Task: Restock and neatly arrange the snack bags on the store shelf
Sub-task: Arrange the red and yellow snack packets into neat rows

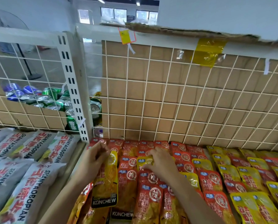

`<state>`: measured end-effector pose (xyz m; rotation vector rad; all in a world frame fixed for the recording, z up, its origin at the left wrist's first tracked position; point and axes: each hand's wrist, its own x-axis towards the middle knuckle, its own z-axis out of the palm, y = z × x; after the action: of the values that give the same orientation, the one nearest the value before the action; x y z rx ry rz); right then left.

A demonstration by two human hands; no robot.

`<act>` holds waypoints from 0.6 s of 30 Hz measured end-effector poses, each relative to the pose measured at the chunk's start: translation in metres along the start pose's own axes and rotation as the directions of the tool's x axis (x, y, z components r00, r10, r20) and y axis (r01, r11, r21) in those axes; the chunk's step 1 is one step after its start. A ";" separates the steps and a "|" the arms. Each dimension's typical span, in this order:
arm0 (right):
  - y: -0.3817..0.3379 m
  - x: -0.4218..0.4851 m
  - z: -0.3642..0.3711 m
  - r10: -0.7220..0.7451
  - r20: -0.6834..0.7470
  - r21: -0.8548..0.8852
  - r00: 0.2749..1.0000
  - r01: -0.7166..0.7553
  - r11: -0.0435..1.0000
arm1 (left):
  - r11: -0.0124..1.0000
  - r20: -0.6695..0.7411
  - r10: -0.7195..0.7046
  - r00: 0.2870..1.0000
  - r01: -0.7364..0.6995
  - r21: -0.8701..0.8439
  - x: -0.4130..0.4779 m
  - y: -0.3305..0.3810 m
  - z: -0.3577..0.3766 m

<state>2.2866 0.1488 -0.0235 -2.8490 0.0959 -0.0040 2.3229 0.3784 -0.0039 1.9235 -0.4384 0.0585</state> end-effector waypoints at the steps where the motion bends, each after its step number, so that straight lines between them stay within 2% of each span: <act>1: 0.000 0.001 0.000 -0.005 -0.016 0.027 1.000 0.006 1.000 | 1.000 -0.003 0.001 1.000 -0.001 0.004 0.000 -0.001 -0.001; 4: -0.002 0.004 0.001 -0.003 -0.092 0.133 0.996 0.015 0.991 | 1.000 0.000 0.003 1.000 -0.003 0.001 -0.001 -0.002 -0.004; 9: -0.003 0.010 -0.010 0.082 -0.211 0.297 0.974 -0.016 0.955 | 1.000 -0.001 -0.005 1.000 0.005 -0.016 0.001 0.002 -0.006; 18: -0.007 0.002 -0.056 0.242 -0.491 0.438 0.837 -0.003 0.899 | 0.998 -0.006 0.038 0.999 -0.038 -0.042 -0.010 0.008 -0.014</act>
<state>2.2883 0.1393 0.0326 -2.3177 0.3537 -0.7124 2.3133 0.3913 0.0062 1.8736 -0.4696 0.0783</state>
